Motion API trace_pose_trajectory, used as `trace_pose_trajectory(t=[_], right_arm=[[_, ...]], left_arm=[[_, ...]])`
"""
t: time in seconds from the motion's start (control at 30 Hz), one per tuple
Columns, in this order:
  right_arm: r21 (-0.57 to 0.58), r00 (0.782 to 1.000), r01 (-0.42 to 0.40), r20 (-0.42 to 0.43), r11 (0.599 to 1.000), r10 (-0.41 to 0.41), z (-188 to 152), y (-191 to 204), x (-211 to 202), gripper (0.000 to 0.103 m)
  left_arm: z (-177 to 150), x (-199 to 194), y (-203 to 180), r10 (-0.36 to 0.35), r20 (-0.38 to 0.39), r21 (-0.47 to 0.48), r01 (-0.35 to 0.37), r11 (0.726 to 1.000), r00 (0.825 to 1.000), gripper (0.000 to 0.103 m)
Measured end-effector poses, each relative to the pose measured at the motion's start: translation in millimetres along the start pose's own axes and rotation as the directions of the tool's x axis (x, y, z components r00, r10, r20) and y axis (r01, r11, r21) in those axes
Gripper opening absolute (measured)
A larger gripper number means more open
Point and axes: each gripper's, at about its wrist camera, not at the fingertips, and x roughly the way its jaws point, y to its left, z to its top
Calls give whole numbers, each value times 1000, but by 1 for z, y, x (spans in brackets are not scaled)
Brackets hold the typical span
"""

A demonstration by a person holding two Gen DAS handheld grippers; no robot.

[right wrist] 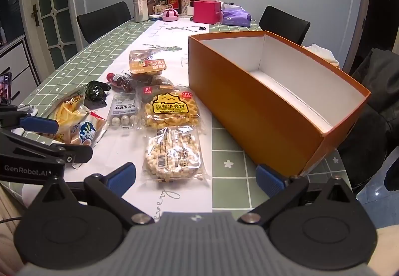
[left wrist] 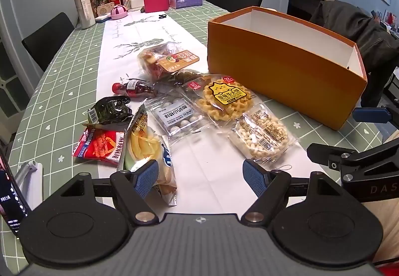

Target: Organize snacks

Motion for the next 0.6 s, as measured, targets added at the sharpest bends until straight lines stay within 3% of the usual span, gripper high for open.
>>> trace_pose_trajectory(t=[0.6], right_arm=[[16, 1000, -5, 6, 1000, 5, -1, -3, 2, 100]], left_arm=[[1, 2, -8, 6, -7, 11, -6, 1000, 1000, 90]])
